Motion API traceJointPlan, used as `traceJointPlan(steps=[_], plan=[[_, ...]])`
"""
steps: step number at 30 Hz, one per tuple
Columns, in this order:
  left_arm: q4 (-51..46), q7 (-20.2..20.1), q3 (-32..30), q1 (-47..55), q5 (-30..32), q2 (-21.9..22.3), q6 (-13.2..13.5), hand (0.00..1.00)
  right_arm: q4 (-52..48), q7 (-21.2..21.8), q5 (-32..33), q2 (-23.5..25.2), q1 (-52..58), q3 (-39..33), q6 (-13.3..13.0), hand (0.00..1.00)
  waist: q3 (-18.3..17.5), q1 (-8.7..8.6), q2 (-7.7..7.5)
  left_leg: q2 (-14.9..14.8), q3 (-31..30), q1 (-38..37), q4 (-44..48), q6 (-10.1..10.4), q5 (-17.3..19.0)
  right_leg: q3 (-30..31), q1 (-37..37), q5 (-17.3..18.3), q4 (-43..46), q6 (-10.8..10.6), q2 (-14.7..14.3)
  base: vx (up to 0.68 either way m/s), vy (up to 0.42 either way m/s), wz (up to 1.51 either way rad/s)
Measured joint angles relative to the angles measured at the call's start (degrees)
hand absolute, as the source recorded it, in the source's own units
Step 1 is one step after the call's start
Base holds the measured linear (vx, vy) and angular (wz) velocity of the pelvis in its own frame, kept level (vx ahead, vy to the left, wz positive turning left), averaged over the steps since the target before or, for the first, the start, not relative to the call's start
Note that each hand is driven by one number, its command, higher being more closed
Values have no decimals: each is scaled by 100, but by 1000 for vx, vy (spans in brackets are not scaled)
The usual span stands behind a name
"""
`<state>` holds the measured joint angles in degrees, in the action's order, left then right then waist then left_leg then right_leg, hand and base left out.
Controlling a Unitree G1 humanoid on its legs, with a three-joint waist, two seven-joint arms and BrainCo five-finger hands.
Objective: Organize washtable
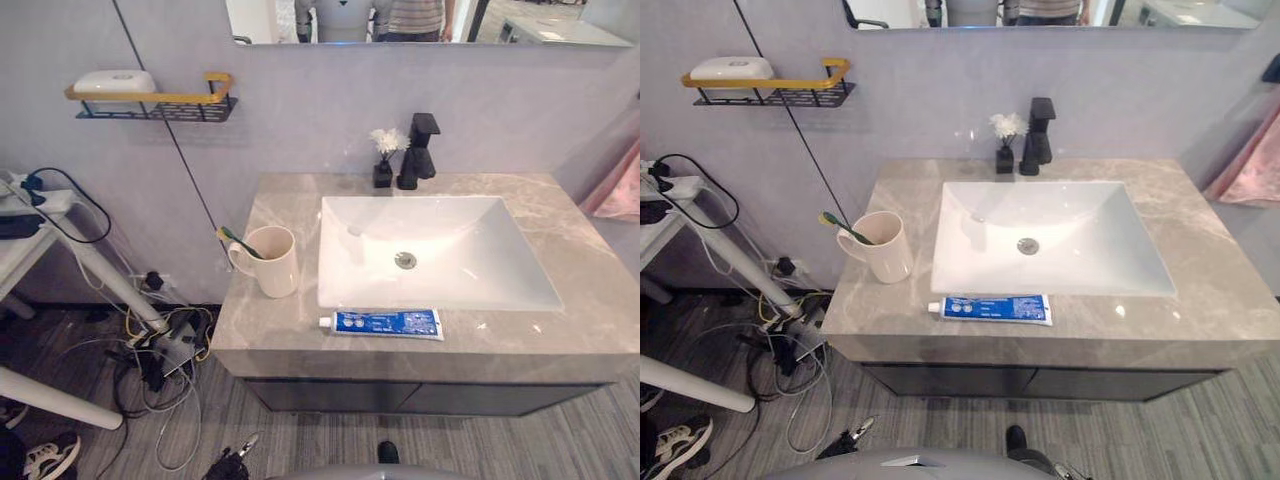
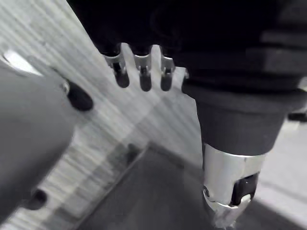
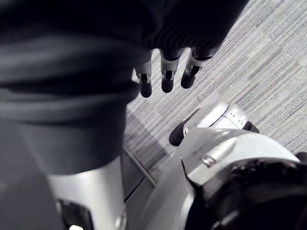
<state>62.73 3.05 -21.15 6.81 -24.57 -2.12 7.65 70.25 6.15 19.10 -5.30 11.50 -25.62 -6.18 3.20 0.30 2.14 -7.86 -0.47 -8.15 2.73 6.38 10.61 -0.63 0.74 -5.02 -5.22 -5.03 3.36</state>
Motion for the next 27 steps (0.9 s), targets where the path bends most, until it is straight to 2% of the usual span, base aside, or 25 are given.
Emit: traceJointPlan(steps=[2, 4, 6, 7, 9, 11, 12, 16, 18, 19, 20, 22, 23, 26, 27], plan=[[-817, 145, -390, 84, -350, 12, 85, 0, -12, -3, 0, -3, -25, 8, -28, 0, -19, 49, 26, -15, -80, -8, -37, 20, -29, -84, 35, -6, 1, 6, -1, 127, 16, 27], [-2216, 378, -925, 227, -560, 127, 183, 0, -49, -14, -1, 0, -60, 69, -85, 0, -45, 87, -3, -23, -170, 32, -51, 33, -58, -190, 35, 2, 2, 8, 8, 103, 18, 25], [-4115, 963, -1532, 244, -471, 240, 547, 0, -53, -48, -11, -2, -73, 121, -126, 0, -73, 223, -35, -15, -217, 82, -28, 35, -68, -260, 29, 13, 3, 19, 17, 97, 17, 16], [-4514, 1101, -1689, 222, -393, 246, 614, 0, -54, -61, -11, -4, -80, 135, -132, 0, -84, 243, -52, -7, -218, 86, -7, 47, -76, -266, 34, 14, 3, 18, 23, 84, 17, 4], [-5868, 1709, -2186, 150, 314, 299, 795, 0, -61, -62, -11, -32, -82, 253, -201, 0, -104, 283, -68, 102, -216, 150, 226, 70, -98, -279, 104, 37, 4, -5, 127, 65, 20, 4], [-6716, 2076, -2202, 125, 808, 380, 807, 0, -50, -61, -10, -42, -51, 259, -201, 0, -136, 337, -1, 156, -225, 148, 323, 70, -98, -317, 179, 45, 4, -13, 181, 32, 25, 11], [-7307, 2247, -2120, 122, 1224, 437, 805, 0, -50, -55, -7, -68, -54, 264, -201, 0, -151, 359, 24, 183, -256, 155, 364, 70, -97, -326, 212, 81, 4, -34, 211, 14, 17, 15], [-8844, 2411, -1535, 34, 2352, 303, 809, 0, -52, 18, -2, -117, -80, 283, -213, 0, -175, 391, 88, 159, -332, 158, 377, 69, -97, -371, 227, 180, 83, -27, 194, -58, -14, 14], [-9350, 2410, -1178, -48, 2671, 137, 828, 0, -52, 31, -2, -121, -79, 291, -212, 0, -170, 395, 92, 147, -328, 173, 362, 66, -93, -371, 207, 211, 74, -38, 184, -97, -5, 1], [-9773, 2364, -773, -136, 2976, -130, 866, 0, -53, 75, -2, -129, -65, 307, -211, 0, -159, 376, 101, 138, -316, 187, 328, 15, -57, -370, 182, 187, 64, -52, 174, -102, 17, 2], [-9918, 2333, -623, -195, 3073, -237, 885, 0, -52, 78, -2, -136, -57, 313, -209, 0, -155, 367, 103, 133, -307, 189, 312, -29, -26, -370, 176, 166, 58, -54, 169, -127, 39, -2], [-10364, 2145, -157, -378, 3328, -646, 1037, 0, -53, 153, -3, -139, -41, 379, -203, 0, -138, 346, 77, 169, -228, 187, 312, -59, 11, -315, 192, 52, 6, -75, 203, -115, 42, -14], [-10413, 2076, -57, -423, 3377, -716, 1092, 0, -52, 176, -3, -138, -28, 416, -203, 0, -139, 343, 68, 171, -203, 187, 328, -67, 19, -306, 193, 41, 6, -73, 209, -96, 23, -14], [-10566, 1642, 742, -547, 3364, -961, 1251, 0, -51, 284, -4, -143, 88, 575, -196, 0, -129, 308, 57, 174, -174, 183, 353, -70, 25, -296, 198, -28, 6, -39, 215, -67, 0, -4], [-10567, 1303, 1231, -566, 3202, -1109, 1268, 0, -50, 294, -4, -143, 133, 607, -192, 0, -130, 306, 56, 171, -176, 182, 354, -62, 20, -297, 200, -40, 6, -32, 210, -38, -8, 0]])
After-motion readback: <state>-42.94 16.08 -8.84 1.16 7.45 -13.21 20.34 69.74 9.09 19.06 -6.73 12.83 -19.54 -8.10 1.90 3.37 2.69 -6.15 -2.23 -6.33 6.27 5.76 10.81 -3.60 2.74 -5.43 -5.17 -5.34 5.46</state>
